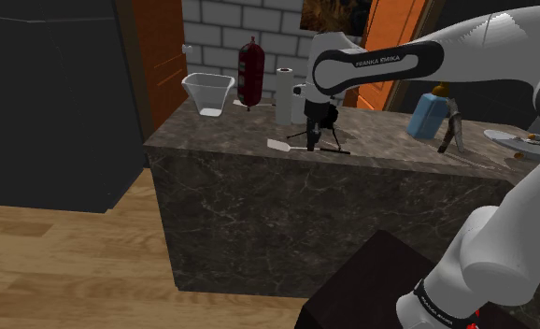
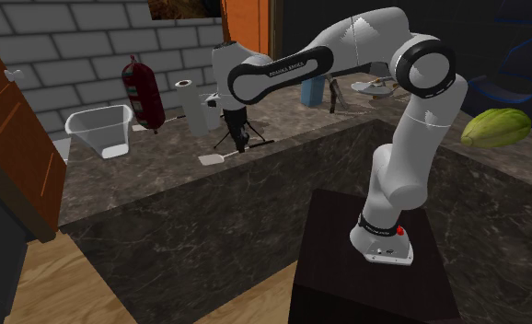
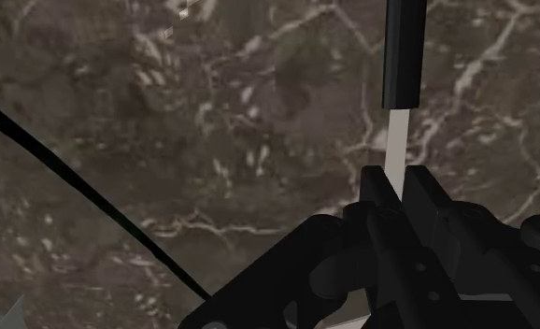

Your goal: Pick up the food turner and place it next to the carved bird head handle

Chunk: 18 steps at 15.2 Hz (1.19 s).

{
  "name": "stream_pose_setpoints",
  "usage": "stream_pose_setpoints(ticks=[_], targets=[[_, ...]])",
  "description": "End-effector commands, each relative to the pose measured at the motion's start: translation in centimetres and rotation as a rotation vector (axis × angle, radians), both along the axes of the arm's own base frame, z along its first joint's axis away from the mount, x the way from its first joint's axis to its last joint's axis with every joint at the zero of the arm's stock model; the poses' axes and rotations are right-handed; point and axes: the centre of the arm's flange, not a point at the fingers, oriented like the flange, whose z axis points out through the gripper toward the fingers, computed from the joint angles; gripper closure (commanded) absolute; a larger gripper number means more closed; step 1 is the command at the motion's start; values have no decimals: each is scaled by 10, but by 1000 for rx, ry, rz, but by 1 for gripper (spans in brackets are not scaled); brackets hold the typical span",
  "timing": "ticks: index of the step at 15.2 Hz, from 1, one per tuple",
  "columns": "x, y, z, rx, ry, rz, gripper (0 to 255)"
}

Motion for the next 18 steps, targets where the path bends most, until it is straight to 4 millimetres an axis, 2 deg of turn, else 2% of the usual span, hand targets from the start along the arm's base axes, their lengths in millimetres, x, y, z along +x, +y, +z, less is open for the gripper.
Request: stream_pose_setpoints(ticks=[1, 18], targets=[[0, 0, 5, 0, 0, 0, 255], [0, 0, 95, 0, 0, 0, 255]])
